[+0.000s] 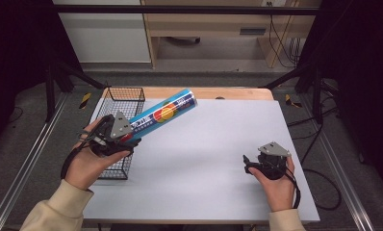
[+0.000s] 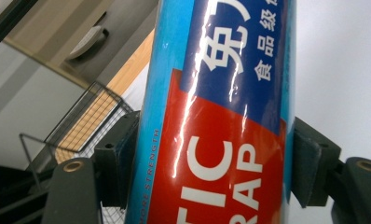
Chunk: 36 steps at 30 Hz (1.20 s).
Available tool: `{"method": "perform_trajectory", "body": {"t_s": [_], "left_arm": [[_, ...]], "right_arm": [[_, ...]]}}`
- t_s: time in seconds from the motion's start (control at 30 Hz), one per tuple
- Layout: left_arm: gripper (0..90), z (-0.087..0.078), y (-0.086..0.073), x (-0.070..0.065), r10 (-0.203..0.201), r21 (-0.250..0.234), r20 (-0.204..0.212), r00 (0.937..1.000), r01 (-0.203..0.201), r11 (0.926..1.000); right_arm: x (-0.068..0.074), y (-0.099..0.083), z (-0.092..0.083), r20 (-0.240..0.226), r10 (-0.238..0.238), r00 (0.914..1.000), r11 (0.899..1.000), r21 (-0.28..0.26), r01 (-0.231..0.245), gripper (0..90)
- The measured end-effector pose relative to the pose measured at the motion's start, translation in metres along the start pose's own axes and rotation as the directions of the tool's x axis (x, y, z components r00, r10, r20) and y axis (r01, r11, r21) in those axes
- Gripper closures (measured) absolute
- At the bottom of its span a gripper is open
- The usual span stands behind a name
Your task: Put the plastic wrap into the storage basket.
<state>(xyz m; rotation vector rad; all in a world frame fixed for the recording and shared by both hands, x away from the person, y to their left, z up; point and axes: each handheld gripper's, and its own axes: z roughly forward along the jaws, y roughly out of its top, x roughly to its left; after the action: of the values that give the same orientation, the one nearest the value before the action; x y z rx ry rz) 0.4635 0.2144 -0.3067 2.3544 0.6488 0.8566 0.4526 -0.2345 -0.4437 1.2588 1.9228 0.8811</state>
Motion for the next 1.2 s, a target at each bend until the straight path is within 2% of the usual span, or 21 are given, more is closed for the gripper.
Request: {"method": "perform_trajectory", "body": {"t_s": [0.03, 0.07, 0.17, 0.43, 0.7, 0.73, 0.83, 0.97, 1.0, 1.03, 1.07, 1.13, 1.2], "left_arm": [[29.5, 0.000, 0.000, 0.000, 0.000, 0.000, 0.000, 1.0000, 0.000, 1.0000], [29.5, -0.001, -0.002, 0.003, -0.020, 0.011, -0.010, 0.9998, 0.020, 0.9997], [29.6, -0.001, -0.005, 0.008, -0.043, 0.016, -0.022, 0.9989, 0.043, 0.9990], [29.8, -0.001, -0.010, 0.017, -0.064, 0.023, -0.034, 0.9974, 0.065, 0.9976], [29.9, -0.009, -0.017, 0.023, -0.112, 0.026, -0.054, 0.9922, 0.114, 0.9931], [30.0, -0.012, -0.019, 0.025, -0.128, 0.028, -0.064, 0.9897, 0.130, 0.9912], [30.1, -0.016, -0.023, 0.029, -0.147, 0.031, -0.073, 0.9864, 0.150, 0.9882], [30.1, -0.019, -0.028, 0.032, -0.165, 0.047, -0.090, 0.9822, 0.170, 0.9844], [30.2, -0.021, -0.031, 0.032, -0.180, 0.052, -0.100, 0.9785, 0.186, 0.9812], [30.2, -0.021, -0.031, 0.032, -0.180, 0.052, -0.100, 0.9785, 0.186, 0.9812], [30.2, -0.024, -0.034, 0.032, -0.194, 0.058, -0.106, 0.9753, 0.201, 0.9780], [30.2, -0.025, -0.034, 0.032, -0.198, 0.061, -0.110, 0.9740, 0.205, 0.9769], [30.3, -0.027, -0.034, 0.031, -0.216, 0.069, -0.127, 0.9682, 0.225, 0.9718]], "right_arm": [[0.000, -0.001, 0.000, 0.000, 0.002, 1.0000, 1.000, -0.003, -0.002, 9.6], [0.000, -0.001, 0.001, -0.001, 0.008, 1.0000, 1.000, 0.005, -0.008, 9.6], [0.000, -0.002, 0.001, -0.002, 0.016, 0.9999, 1.000, 0.005, -0.016, 9.4], [-0.005, -0.005, 0.002, -0.008, 0.027, 0.9996, 1.000, 0.003, -0.027, 9.2], [-0.007, -0.005, 0.003, -0.024, 0.041, 0.9989, 0.999, -0.010, -0.041, 8.2], [-0.008, -0.005, 0.003, -0.037, 0.063, 0.9974, 0.998, -0.020, -0.063, 7.7], [-0.008, -0.003, 0.003, -0.041, 0.081, 0.9959, 0.996, -0.035, -0.082, 7.6], [-0.009, -0.001, 0.003, -0.045, 0.091, 0.9948, 0.995, -0.042, -0.093, 7.0], [-0.009, -0.001, 0.005, -0.049, 0.096, 0.9941, 0.994, -0.044, -0.099, 7.0], [-0.009, -0.001, 0.005, -0.049, 0.096, 0.9941, 0.994, -0.044, -0.099, 7.0], [-0.009, 0.001, 0.007, -0.054, 0.100, 0.9936, 0.994, -0.044, -0.102, 6.9], [-0.008, 0.002, 0.008, -0.049, 0.097, 0.9941, 0.994, -0.052, -0.099, 6.9], [-0.008, 0.002, 0.008, -0.046, 0.107, 0.9932, 0.992, -0.059, -0.110, 6.3]]}}
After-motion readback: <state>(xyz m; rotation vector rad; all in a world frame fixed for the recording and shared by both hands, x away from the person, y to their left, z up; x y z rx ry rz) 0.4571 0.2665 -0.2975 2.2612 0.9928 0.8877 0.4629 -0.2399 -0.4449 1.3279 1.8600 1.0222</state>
